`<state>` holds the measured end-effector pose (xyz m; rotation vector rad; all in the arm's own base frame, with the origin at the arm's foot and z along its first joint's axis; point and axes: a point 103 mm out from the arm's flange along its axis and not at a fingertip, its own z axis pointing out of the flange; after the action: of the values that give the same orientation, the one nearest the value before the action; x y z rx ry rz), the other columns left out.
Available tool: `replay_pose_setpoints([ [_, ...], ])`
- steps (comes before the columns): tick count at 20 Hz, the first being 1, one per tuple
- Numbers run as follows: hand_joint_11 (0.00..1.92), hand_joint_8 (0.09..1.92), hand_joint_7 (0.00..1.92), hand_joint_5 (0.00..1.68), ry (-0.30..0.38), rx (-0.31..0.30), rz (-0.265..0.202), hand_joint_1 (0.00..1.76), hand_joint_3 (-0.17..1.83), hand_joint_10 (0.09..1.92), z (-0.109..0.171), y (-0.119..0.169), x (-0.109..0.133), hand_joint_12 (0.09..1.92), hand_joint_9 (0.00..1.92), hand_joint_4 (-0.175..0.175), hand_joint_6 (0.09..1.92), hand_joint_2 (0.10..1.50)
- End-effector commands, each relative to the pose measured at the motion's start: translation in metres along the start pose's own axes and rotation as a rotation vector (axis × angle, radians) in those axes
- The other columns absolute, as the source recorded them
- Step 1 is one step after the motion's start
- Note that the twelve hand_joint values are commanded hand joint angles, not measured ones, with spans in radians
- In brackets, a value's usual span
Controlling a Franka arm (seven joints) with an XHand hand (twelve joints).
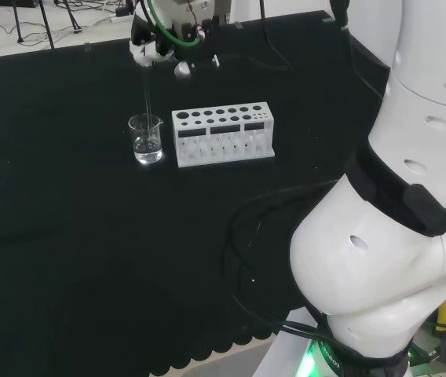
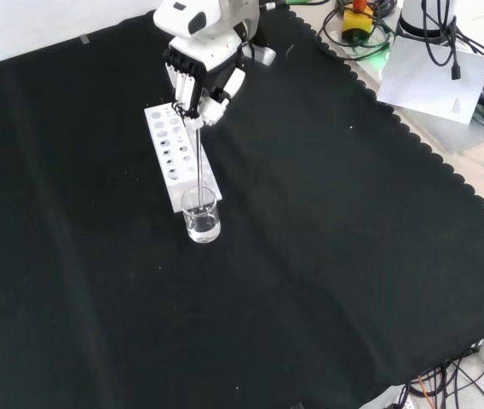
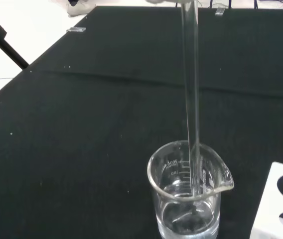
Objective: Put the glass rod back on the white test tube rack.
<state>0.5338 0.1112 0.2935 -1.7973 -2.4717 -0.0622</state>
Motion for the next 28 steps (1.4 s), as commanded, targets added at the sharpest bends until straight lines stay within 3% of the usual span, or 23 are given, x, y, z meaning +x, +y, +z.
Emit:
replay_pose_setpoints([
  [1,1.64,0.87,1.25,1.2,0.008,-0.047,0.003,1.32,-0.17,0.86,-0.044,-0.012,0.001,0.66,1.6,-0.175,0.41,1.1],
  [6,1.64,0.87,1.25,1.2,0.01,-0.083,0.032,1.32,-0.17,0.86,-0.07,-0.03,-0.014,0.66,1.6,-0.175,0.41,1.1],
  [11,1.64,0.87,1.25,1.2,-0.009,-0.106,0.072,1.32,-0.17,0.86,-0.09,-0.043,-0.046,0.66,1.6,-0.175,0.41,1.1],
  [20,1.64,0.87,1.25,1.2,-0.03,-0.094,0.165,1.32,-0.17,0.86,-0.077,-0.06,-0.115,0.66,1.6,-0.175,0.41,1.1],
  [24,1.64,0.87,1.25,1.2,-0.022,-0.087,0.178,1.32,-0.17,0.86,-0.071,-0.059,-0.129,0.66,1.6,-0.175,0.41,1.1],
  [28,1.64,0.87,1.25,1.2,-0.015,-0.092,0.162,1.32,-0.17,0.86,-0.072,-0.055,-0.127,0.66,1.6,-0.175,0.41,1.1],
])
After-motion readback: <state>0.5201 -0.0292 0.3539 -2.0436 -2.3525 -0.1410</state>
